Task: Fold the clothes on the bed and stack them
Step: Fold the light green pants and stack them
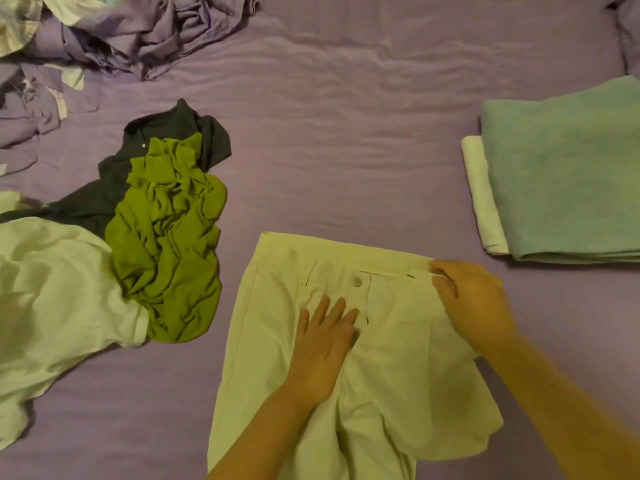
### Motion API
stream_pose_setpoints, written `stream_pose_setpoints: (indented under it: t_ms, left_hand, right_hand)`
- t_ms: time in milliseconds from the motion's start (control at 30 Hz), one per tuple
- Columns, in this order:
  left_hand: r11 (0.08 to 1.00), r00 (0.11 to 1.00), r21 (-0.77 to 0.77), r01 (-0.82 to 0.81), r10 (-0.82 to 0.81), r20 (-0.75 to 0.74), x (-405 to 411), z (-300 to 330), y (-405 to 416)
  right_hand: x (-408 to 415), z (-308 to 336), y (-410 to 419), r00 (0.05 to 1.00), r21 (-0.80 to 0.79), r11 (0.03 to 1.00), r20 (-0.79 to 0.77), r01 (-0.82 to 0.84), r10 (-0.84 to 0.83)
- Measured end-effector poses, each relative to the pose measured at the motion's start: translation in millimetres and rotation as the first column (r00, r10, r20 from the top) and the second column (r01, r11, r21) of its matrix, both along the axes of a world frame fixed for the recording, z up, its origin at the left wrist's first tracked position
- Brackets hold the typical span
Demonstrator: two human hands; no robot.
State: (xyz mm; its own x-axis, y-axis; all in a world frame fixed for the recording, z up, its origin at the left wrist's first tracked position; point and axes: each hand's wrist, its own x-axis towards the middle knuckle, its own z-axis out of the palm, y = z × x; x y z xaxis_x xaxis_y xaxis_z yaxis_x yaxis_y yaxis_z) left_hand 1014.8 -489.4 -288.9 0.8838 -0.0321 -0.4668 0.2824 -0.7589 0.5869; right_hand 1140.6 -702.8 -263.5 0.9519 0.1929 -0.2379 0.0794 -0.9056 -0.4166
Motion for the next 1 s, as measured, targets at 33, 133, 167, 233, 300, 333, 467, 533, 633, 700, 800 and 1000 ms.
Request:
stream_pose_setpoints:
  t_ms: [33, 133, 167, 233, 300, 333, 467, 533, 633, 700, 800, 1000]
  left_hand:
    - [0.998, 0.999, -0.039, -0.039, 0.038, -0.025, 1, 5, -2]
    - [0.999, 0.999, -0.030, -0.028, 0.027, -0.037, -5, 19, -6]
    - [1.000, 0.999, -0.008, -0.012, 0.012, -0.036, -10, 21, -6]
    - [0.996, 0.999, 0.072, 0.044, -0.043, -0.017, -24, 20, -4]
    - [0.986, 0.996, 0.138, 0.090, -0.092, 0.006, -39, 16, -2]
    - [0.984, 0.995, 0.153, 0.094, -0.098, 0.018, -45, 13, -1]
    - [0.965, 0.984, 0.217, 0.145, -0.163, 0.068, -71, -5, 1]
    - [0.941, 0.972, 0.273, 0.198, -0.224, 0.066, -85, -15, 3]
    - [0.913, 0.970, 0.350, 0.209, -0.239, 0.045, -96, -25, 4]
    - [0.896, 0.968, 0.388, 0.215, -0.247, 0.034, -95, -30, 4]
    - [0.881, 0.967, 0.419, 0.218, -0.254, 0.031, -93, -34, 3]
    - [0.942, 0.913, 0.321, 0.101, -0.216, 0.345, -83, -16, 2]
  right_hand:
    - [-4, 7, 8, 0.999, 0.034, 0.999, 0.032, 0.023, -0.024]
    - [-23, 40, 45, 0.993, 0.155, 0.987, 0.107, 0.041, -0.058]
    - [-35, 46, 58, 0.996, 0.205, 0.977, 0.064, 0.051, -0.066]
    - [-64, 43, 79, 0.998, 0.229, 0.971, -0.041, 0.062, -0.054]
    - [-95, 25, 86, 0.994, 0.108, 0.994, -0.105, 0.035, -0.023]
    - [-108, 12, 81, 0.991, 0.014, 1.000, -0.130, 0.016, -0.014]
    - [-148, -33, 29, 0.979, -0.226, 0.971, -0.203, -0.079, 0.033]
    - [-159, -42, 8, 0.979, -0.271, 0.950, -0.171, -0.158, 0.114]
    - [-158, -47, 2, 0.968, -0.324, 0.916, -0.153, -0.237, 0.197]
    - [-157, -54, 3, 0.970, -0.334, 0.912, -0.136, -0.237, 0.202]
    - [-157, -55, 4, 0.968, -0.337, 0.910, -0.145, -0.241, 0.202]
    - [-161, -39, 24, 0.983, -0.329, 0.934, -0.164, -0.138, 0.087]
